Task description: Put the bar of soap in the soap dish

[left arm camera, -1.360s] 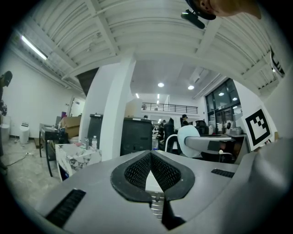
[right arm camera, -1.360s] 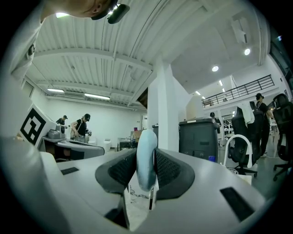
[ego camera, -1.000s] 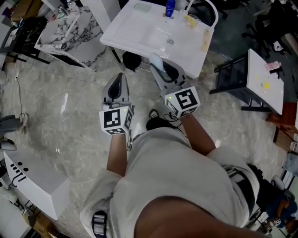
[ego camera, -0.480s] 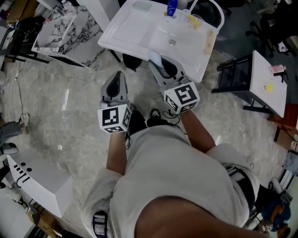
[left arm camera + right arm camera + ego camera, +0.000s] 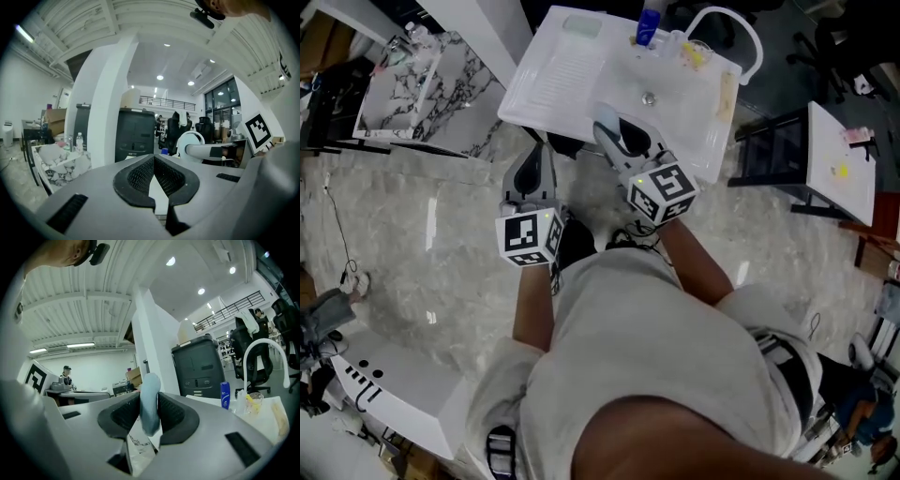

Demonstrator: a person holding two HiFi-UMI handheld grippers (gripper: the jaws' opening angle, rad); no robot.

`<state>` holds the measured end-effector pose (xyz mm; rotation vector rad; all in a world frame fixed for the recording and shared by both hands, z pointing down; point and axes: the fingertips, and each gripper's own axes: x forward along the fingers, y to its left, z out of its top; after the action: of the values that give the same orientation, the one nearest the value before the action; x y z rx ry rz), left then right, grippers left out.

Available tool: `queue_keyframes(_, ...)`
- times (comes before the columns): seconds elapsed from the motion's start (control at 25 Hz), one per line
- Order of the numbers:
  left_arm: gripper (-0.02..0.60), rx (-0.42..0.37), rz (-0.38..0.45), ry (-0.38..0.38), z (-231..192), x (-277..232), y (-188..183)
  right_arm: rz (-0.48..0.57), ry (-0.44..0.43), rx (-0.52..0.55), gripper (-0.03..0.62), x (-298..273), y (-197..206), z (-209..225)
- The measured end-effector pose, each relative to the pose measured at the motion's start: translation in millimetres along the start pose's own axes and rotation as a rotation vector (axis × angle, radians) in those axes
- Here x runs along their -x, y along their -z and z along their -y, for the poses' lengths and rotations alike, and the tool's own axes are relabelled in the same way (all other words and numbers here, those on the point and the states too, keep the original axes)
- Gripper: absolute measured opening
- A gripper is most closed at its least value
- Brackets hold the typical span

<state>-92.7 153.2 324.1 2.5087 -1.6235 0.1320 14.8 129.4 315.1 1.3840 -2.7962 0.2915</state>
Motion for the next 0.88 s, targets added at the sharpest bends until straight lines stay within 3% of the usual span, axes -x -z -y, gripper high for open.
queue_keyframes(0.64,0.018,0.015,-0.072,0.177,-119.1,-70.9,7.2,-0.037,0.151,-0.137,0.115,-125.3,16.5,8.1)
queue_keyframes(0.88,0.018,0.039,-0.107,0.221,-138.7,-88.0,21.6,-0.085,0.206,-0.084,0.115,-141.0,24.6,16.4)
